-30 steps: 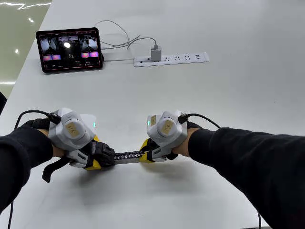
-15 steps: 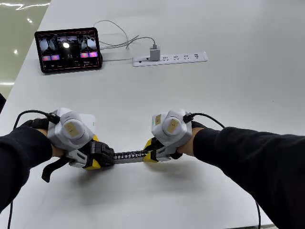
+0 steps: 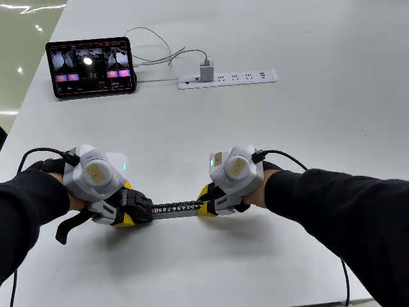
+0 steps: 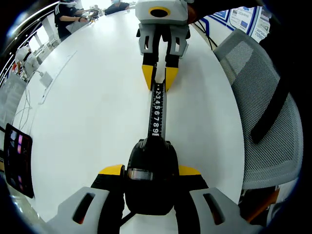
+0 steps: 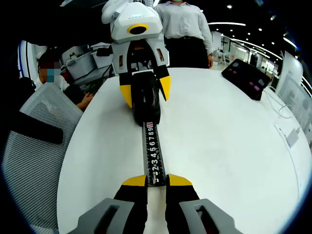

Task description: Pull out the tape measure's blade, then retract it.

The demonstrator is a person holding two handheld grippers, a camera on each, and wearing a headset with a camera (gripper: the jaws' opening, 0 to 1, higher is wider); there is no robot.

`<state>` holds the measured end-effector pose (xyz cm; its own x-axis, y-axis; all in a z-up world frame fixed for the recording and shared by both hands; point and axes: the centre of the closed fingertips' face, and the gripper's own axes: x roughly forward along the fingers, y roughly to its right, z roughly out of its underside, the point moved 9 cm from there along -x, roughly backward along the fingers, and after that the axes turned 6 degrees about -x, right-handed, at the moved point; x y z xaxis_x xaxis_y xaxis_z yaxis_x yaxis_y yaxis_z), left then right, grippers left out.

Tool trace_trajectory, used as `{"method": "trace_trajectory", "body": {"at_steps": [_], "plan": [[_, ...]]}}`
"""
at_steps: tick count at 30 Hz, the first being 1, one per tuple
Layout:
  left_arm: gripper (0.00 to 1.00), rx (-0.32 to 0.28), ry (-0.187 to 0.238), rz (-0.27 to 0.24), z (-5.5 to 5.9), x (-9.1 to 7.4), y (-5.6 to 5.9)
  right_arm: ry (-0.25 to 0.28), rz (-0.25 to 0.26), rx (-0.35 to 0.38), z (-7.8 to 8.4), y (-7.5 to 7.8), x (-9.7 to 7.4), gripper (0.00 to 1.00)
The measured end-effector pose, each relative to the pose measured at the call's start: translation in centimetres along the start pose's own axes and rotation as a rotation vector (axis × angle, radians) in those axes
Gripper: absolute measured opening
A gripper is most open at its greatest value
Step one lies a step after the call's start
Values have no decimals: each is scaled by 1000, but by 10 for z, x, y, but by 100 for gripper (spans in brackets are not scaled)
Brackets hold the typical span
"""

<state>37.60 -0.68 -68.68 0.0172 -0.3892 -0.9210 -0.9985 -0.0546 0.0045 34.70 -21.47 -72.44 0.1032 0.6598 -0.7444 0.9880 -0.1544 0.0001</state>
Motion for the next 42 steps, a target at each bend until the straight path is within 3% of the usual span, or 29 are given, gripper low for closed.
{"method": "trace_trajectory", "body": {"at_steps": [42], "plan": [[34,-2,6,-6,0,0,1,-18,14,29,22,-3,-20,9]]}}
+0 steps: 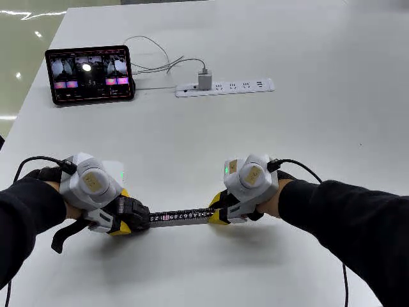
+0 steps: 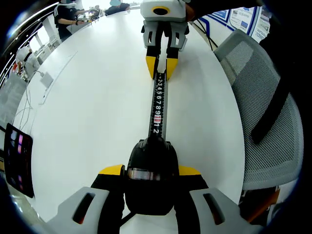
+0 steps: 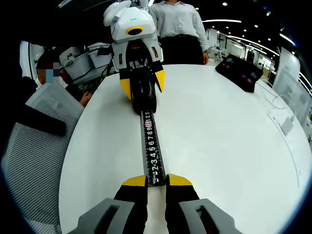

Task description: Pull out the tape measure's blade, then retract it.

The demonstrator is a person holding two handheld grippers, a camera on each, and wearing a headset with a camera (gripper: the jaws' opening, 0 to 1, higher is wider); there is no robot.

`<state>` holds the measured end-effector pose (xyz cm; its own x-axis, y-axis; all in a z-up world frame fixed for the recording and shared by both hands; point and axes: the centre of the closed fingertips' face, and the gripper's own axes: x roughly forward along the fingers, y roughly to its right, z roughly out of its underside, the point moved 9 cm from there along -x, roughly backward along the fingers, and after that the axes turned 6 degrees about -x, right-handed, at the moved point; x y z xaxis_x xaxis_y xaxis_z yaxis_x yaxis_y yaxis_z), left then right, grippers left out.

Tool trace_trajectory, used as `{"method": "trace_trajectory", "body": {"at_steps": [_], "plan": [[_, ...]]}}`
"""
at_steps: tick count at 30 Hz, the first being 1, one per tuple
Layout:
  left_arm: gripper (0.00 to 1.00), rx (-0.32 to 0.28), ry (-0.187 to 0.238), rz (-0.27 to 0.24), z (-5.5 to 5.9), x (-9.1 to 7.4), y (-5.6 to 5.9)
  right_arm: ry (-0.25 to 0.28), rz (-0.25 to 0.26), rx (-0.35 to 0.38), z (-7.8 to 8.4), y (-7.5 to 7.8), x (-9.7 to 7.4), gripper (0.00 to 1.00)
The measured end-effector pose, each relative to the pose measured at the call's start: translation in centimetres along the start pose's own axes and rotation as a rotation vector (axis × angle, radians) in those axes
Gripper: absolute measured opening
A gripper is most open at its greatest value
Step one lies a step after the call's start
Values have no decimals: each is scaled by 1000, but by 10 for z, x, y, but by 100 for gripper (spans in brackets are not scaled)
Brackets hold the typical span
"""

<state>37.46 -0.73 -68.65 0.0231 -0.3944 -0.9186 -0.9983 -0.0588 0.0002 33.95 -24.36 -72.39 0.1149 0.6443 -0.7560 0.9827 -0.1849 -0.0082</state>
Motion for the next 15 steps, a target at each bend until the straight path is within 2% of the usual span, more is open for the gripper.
{"method": "trace_trajectory", "body": {"at_steps": [15], "plan": [[34,3,-3,-4,0,0,1,2,6,14,11,0,-11,9]]}}
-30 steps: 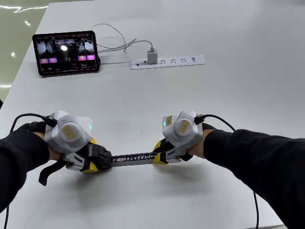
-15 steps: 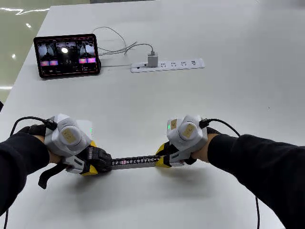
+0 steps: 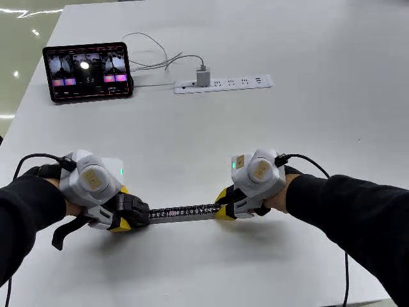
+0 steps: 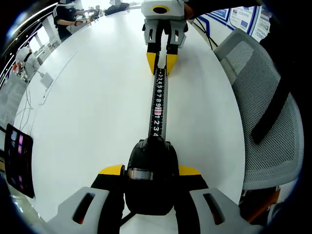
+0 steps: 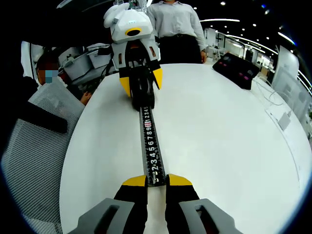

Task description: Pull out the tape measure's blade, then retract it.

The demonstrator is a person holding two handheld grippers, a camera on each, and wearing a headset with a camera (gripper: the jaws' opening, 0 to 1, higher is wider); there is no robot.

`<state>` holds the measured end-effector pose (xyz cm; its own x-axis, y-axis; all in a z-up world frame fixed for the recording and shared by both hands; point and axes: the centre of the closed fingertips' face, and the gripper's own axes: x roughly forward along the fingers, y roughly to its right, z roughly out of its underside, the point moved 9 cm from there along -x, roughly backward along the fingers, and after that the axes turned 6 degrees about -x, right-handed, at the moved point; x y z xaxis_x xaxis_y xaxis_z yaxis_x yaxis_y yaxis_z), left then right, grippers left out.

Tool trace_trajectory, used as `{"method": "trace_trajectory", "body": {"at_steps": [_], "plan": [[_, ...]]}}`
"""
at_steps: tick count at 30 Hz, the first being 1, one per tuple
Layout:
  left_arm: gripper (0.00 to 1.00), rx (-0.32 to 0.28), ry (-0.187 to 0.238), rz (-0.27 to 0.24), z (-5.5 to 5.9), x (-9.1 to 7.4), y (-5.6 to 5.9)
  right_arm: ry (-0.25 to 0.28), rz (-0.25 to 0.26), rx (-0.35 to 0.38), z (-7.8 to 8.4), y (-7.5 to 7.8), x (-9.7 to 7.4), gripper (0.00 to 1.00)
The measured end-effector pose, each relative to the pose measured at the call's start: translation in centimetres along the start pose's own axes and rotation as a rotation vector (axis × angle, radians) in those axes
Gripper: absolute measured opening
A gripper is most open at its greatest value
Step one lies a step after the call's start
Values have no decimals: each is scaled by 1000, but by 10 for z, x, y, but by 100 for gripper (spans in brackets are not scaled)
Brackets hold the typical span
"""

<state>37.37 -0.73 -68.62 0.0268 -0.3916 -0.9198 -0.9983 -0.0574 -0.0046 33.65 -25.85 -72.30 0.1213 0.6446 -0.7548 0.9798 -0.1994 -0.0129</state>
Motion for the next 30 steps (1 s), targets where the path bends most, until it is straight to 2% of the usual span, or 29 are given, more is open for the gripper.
{"method": "trace_trajectory", "body": {"at_steps": [30], "plan": [[33,3,0,-1,-1,0,1,0,10,24,16,2,-15,9]]}}
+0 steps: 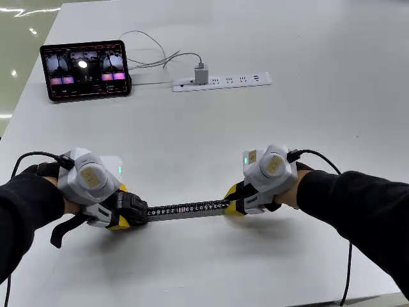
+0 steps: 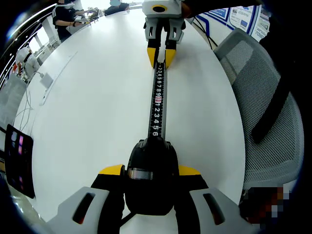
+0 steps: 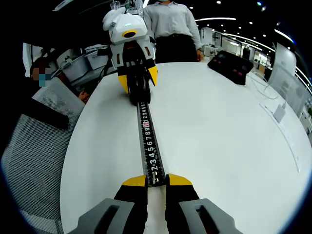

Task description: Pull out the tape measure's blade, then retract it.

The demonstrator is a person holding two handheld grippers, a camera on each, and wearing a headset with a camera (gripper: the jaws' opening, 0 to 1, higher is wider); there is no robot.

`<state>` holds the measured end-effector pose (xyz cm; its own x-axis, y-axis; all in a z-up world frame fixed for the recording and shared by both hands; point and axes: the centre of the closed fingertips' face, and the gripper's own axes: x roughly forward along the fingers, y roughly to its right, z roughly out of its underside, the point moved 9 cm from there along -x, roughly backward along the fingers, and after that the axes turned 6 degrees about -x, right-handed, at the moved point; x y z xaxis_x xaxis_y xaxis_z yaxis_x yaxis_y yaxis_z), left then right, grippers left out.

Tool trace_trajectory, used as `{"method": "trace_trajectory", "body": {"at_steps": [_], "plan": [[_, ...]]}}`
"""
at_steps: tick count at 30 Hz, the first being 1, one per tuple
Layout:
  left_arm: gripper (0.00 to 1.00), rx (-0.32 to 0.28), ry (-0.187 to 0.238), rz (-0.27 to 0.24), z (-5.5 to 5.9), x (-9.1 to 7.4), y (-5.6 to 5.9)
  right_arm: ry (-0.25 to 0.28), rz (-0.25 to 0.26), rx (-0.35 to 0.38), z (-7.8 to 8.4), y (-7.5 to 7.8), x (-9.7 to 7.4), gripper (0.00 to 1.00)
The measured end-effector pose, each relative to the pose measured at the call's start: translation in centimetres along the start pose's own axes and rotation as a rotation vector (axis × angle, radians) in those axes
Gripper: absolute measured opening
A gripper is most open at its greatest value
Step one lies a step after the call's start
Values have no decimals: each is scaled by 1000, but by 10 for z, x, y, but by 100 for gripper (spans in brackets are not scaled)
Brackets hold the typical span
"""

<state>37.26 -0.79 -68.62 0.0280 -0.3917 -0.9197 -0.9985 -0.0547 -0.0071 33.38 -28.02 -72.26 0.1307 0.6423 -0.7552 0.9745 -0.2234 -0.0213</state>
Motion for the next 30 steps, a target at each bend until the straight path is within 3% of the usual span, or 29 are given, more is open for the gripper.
{"method": "trace_trajectory", "body": {"at_steps": [30], "plan": [[33,-2,0,1,0,0,0,-9,5,7,11,1,-9,9]]}}
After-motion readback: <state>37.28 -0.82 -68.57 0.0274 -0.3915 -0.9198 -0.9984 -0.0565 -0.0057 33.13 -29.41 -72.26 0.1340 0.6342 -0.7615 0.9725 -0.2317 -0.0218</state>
